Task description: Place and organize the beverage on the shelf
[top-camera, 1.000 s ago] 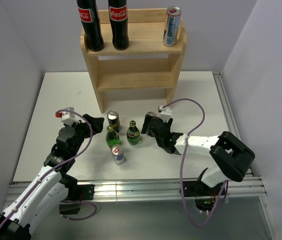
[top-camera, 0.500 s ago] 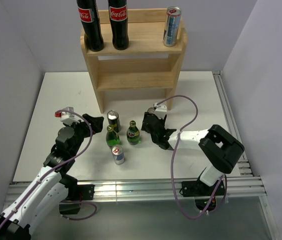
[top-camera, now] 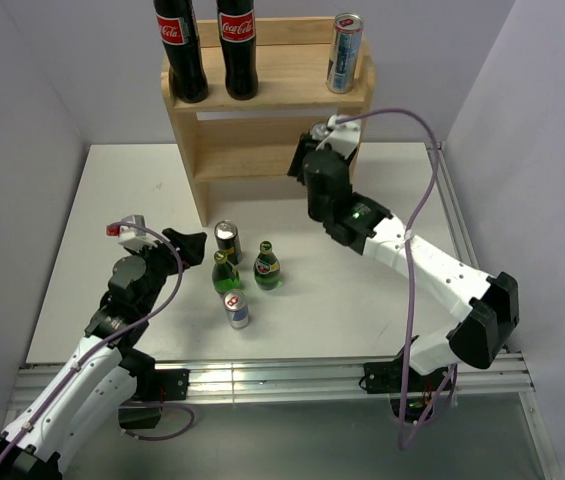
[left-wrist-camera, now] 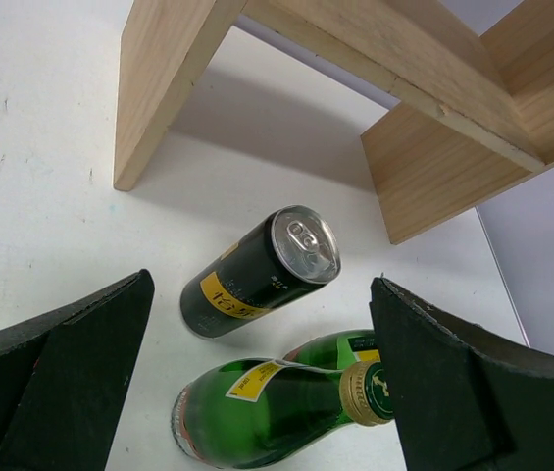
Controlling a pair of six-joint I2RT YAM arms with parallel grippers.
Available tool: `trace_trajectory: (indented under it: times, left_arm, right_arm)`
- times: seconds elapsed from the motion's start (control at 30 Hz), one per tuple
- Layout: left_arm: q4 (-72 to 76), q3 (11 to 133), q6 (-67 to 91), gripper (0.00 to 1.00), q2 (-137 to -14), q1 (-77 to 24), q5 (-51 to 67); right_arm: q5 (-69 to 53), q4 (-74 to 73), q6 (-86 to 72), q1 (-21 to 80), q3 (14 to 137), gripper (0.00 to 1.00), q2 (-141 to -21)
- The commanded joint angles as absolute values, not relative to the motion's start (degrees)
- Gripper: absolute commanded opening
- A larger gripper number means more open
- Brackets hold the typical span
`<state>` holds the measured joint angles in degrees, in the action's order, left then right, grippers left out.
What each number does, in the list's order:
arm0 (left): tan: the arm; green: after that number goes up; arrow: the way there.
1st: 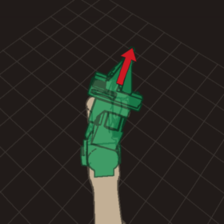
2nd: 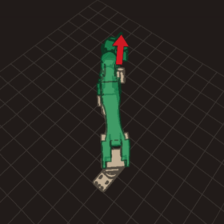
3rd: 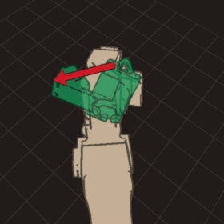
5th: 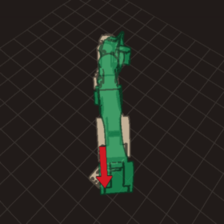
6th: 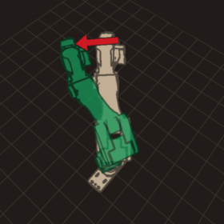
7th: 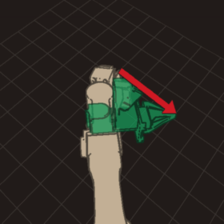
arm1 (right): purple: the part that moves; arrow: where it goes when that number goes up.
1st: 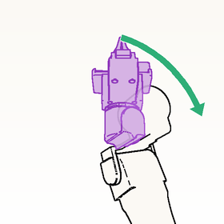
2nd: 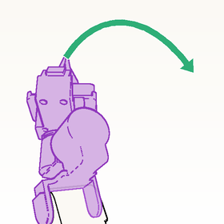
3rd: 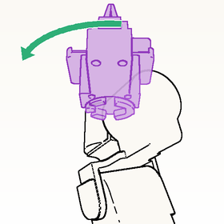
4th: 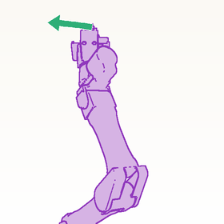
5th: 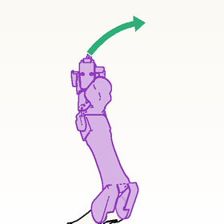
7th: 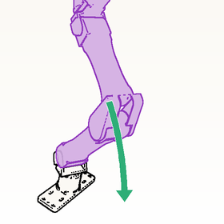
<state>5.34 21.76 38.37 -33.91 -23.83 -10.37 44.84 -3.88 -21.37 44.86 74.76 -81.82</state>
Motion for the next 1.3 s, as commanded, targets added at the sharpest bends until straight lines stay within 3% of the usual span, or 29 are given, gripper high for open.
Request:
trace_trajectory:
  times: [0.0,0.3,1.27]
  left_arm:
    - [7.1,21.3,37.6,0.99,-32.7,-24.1,-10.9]
    - [6.5,21.4,37.4,0.99,-32.0,-24.1,-11.2]
    - [6.9,21.6,36.8,0.99,-33.0,-24.2,-11.3]
  right_arm:
    - [48.5,-4.2,-15.1,41.1,82.4,0.0,-82.3]
    - [44.7,-7.9,-15.2,33.9,91.0,0.0,-88.9]
    - [43.2,-3.8,-23.1,31.4,85.0,0.0,-92.8]
